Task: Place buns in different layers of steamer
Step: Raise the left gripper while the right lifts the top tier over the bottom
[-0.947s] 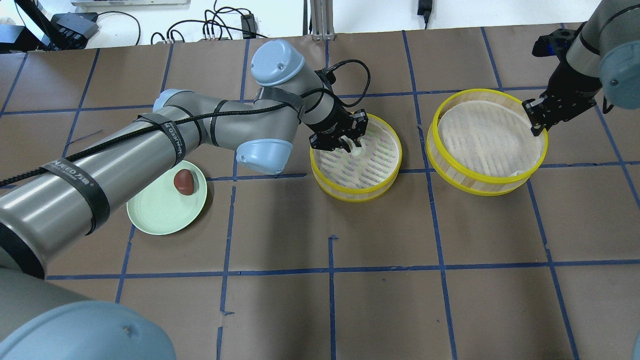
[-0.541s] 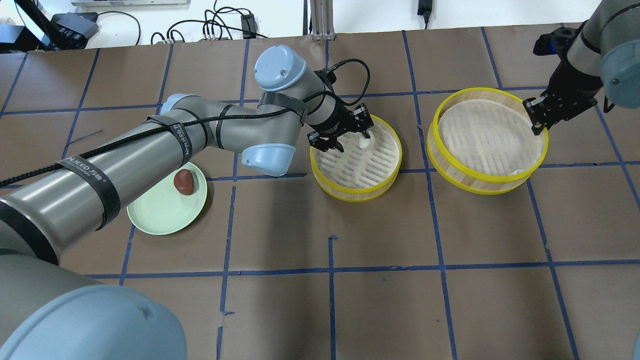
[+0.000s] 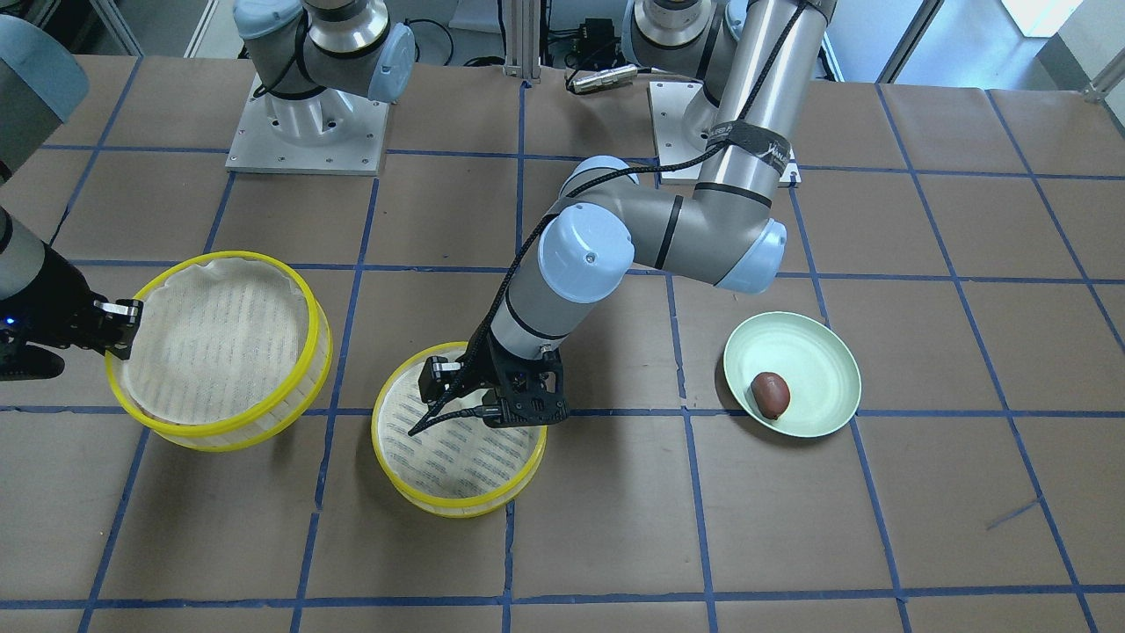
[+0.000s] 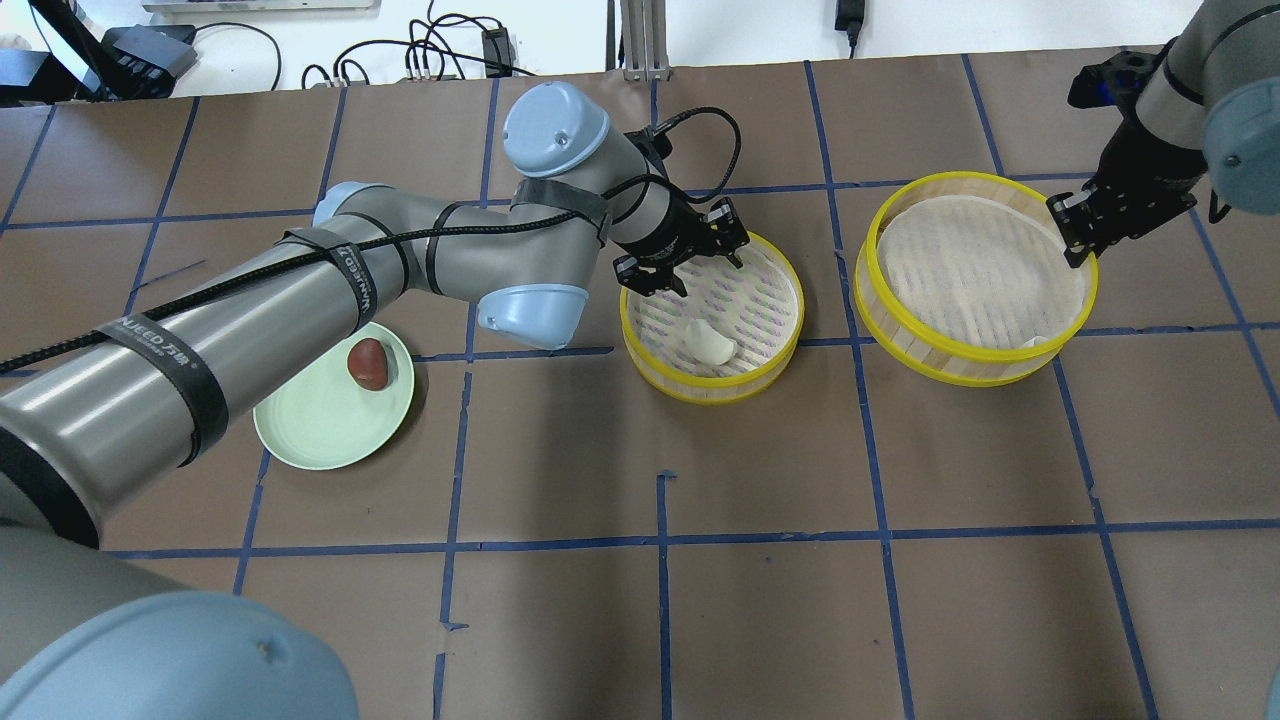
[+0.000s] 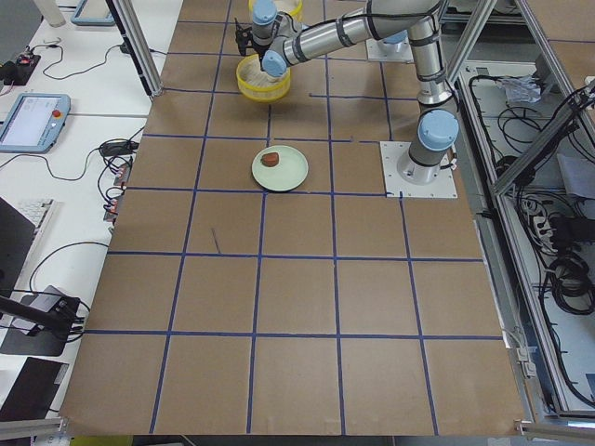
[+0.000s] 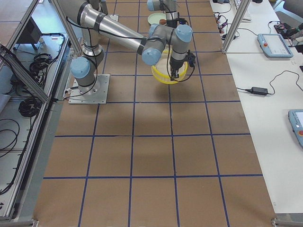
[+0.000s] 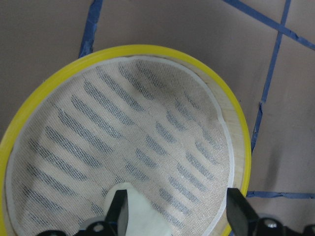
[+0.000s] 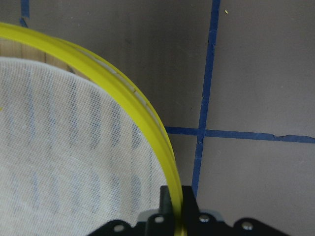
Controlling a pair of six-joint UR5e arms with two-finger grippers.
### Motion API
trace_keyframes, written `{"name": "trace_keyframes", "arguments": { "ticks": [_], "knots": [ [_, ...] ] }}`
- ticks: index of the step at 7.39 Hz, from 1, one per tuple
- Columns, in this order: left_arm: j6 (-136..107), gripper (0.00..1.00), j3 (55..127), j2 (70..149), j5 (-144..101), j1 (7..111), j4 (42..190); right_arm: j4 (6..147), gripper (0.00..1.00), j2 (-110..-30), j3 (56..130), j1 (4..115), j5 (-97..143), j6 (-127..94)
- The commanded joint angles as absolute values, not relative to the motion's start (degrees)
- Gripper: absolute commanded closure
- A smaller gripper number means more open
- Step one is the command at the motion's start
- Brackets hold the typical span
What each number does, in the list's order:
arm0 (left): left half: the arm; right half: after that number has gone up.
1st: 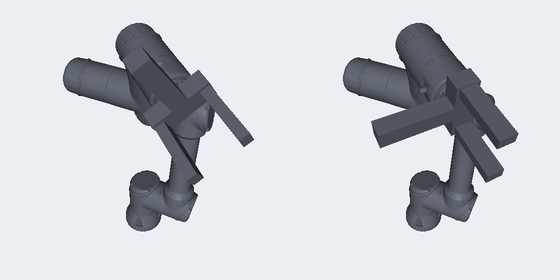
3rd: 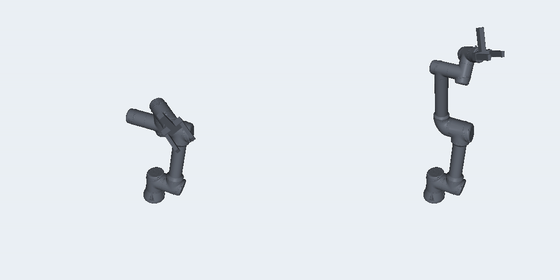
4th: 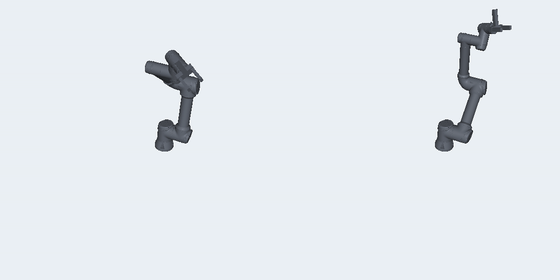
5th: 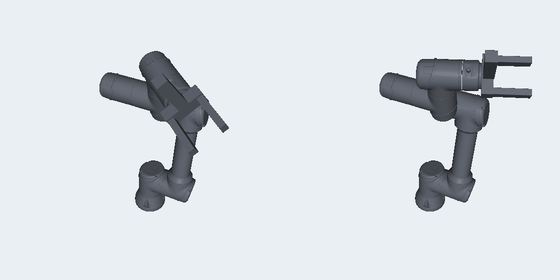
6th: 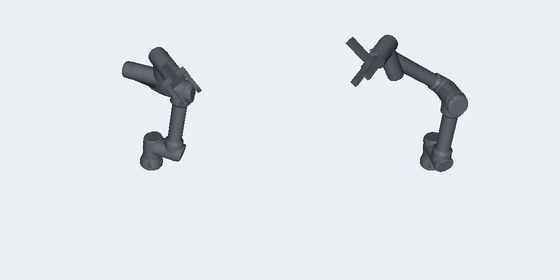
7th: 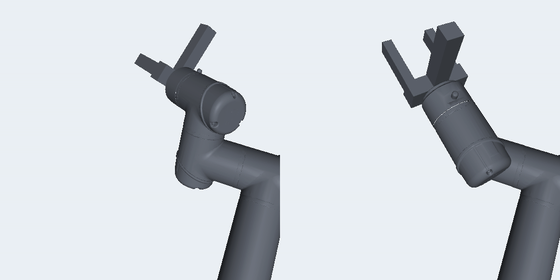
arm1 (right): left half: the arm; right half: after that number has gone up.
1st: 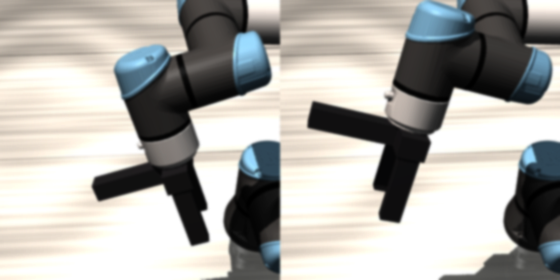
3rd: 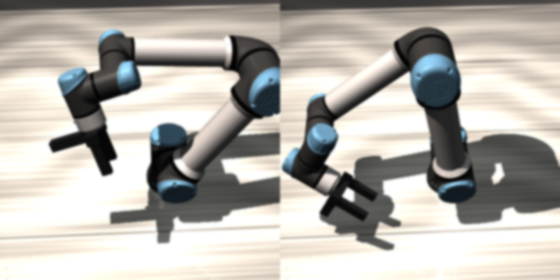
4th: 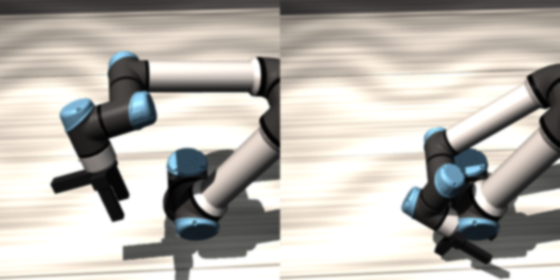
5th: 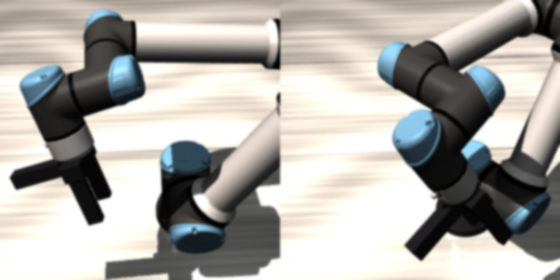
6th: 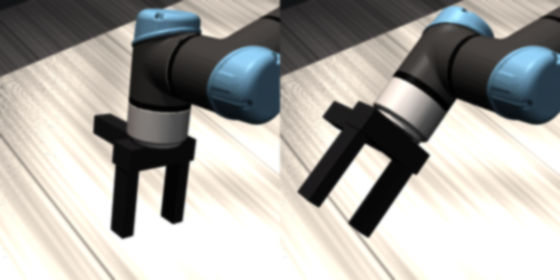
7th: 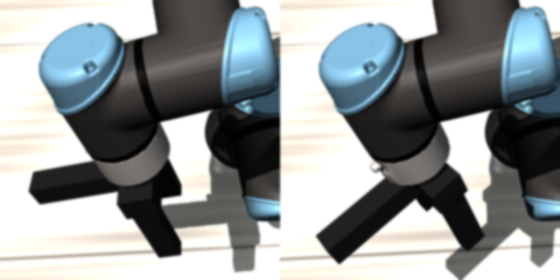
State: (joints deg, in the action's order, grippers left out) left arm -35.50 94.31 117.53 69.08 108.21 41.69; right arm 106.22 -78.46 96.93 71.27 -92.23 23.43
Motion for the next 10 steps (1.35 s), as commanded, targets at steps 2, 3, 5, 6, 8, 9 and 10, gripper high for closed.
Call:
{"name": "trace_keyframes", "arguments": {
  "ticks": [2,3,5,6,8,9,10],
  "knots": [
    [-26.6,0.12,94.57,107.28,80.39,104.26,59.75,107.22,0.85,-78.4,96.33,74.69,-91.41,15.5],
    [-20.63,0.08,94.83,101.83,85.38,100.32,68.03,107.92,0.85,-78.31,96.24,77.75,-91.41,12.68],
    [-7.77,0.08,95.63,94.95,86.57,93.71,80.45,111.16,0.85,-77.52,95.89,84.87,-88.96,1.8],
    [-4.08,0.05,95.63,93.01,88.05,92.39,82.77,111.18,0.85,-77.08,95.45,87.34,-88.95,-1.9],
    [-2.2,0.05,95.8,91.58,88.15,90.97,84.64,111.71,0.85,-75.86,95.45,93.39,-89.74,-8.83],
    [-1.94,0.04,95.8,91.32,88.85,90.97,84.99,112.32,0.85,-74.2,95.45,95.17,-90.69,-10.36],
    [-1.93,0.03,95.63,91.32,90.34,90.88,84.9,113.02,0.85,-72.53,95.45,95.53,-91.92,-10.46]
  ]
}}
